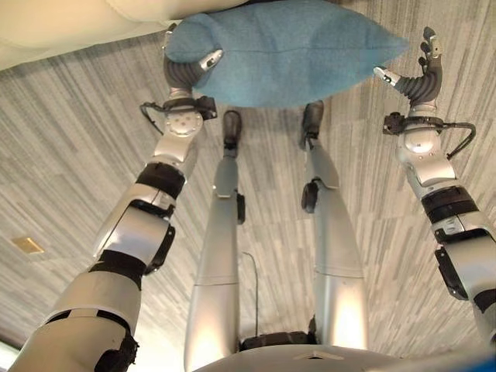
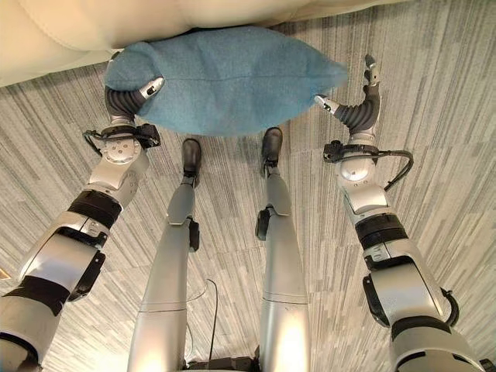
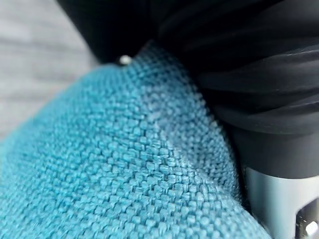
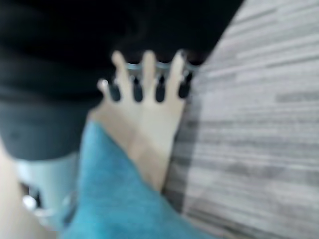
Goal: Pick up all the scattered cushions and arrange them neatly on the sofa.
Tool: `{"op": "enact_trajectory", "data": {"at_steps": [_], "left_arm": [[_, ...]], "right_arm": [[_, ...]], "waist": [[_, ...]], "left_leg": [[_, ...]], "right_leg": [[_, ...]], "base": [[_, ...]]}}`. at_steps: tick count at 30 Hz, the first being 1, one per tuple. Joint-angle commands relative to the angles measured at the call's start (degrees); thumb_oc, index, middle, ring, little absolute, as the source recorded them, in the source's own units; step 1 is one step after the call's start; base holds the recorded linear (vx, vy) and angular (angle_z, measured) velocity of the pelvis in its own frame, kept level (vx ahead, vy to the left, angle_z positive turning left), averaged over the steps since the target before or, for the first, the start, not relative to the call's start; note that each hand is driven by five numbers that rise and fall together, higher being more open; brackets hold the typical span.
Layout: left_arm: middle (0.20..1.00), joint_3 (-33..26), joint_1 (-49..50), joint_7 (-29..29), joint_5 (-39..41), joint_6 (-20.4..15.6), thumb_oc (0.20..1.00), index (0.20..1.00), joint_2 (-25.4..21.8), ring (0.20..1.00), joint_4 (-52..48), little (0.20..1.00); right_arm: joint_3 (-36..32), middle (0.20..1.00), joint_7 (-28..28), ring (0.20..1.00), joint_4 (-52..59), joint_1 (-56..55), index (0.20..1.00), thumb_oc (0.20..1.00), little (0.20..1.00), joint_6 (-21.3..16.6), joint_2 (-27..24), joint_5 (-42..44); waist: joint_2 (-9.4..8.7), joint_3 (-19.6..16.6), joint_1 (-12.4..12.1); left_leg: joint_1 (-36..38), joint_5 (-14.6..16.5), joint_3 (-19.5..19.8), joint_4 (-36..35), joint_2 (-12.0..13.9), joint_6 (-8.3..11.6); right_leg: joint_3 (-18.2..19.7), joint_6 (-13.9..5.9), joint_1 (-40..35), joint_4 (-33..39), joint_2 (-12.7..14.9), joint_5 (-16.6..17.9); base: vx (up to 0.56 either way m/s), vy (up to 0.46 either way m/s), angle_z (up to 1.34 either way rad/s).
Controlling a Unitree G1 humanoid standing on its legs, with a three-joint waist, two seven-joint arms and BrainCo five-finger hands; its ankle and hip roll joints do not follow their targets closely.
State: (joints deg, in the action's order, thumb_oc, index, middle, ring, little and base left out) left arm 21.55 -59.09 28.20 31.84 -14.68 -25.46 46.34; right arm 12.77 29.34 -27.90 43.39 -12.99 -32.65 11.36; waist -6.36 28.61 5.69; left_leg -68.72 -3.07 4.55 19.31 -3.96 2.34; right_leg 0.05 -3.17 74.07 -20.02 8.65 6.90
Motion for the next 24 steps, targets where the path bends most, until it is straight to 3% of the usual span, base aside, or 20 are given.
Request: {"op": "enact_trajectory", "data": {"at_steps": [1,6,9,24], "left_arm": [[1.0,0.19,2.67,0.43,-4.28,-1.51,1.0,1.0,3.15,1.0,-0.89,1.0],[1.0,-0.27,2.22,0.85,-4.7,-1.77,1.0,1.0,2.32,1.0,-1.43,1.0],[1.0,-0.34,1.95,1.12,-5.09,-1.83,1.0,1.0,2.36,1.0,-1.66,1.0],[1.0,1.08,0.31,2.33,-5.68,-2.69,1.0,1.0,3.24,1.0,-4.79,1.0]], "right_arm": [[0.5,1.0,0.19,1.0,-0.02,-2.78,1.0,1.0,1.0,-3.77,-0.23,-1.71],[-0.89,1.0,-1.89,1.0,5.77,-7.93,1.0,1.0,1.0,-6.18,0.33,-0.77],[-0.46,1.0,-2.18,1.0,6.44,-9.77,1.0,1.0,1.0,-5.79,0.94,-2.15],[4.79,1.0,-1.64,1.0,-5.1,-2.78,1.0,1.0,1.0,-4.61,5.97,-0.54]], "waist": [[0.34,-3.52,0.86],[0.27,-4.35,1.91],[0.49,-4.48,2.18],[2.34,-4.54,0.9]], "left_leg": [[-0.3,-1.21,5.35,-4.59,1.12,0.54],[-0.28,-1.89,5.46,-6.48,1.59,0.6],[-0.27,-2.11,5.58,-6.86,1.51,0.58],[-4.11,-2.06,6.14,-4.92,0.26,0.21]], "right_leg": [[-0.25,-6.64,0.61,-1.63,1.67,-2.96],[0.0,-6.76,0.78,0.09,1.23,-2.14],[0.2,-6.72,0.96,0.2,1.1,-2.09],[2.18,-6.13,4.88,-1.36,0.73,-2.52]], "base": [[0.01,0.031,-0.07],[0.01,0.037,-0.07],[0.0,0.037,-0.02],[0.0,0.016,0.0]]}}
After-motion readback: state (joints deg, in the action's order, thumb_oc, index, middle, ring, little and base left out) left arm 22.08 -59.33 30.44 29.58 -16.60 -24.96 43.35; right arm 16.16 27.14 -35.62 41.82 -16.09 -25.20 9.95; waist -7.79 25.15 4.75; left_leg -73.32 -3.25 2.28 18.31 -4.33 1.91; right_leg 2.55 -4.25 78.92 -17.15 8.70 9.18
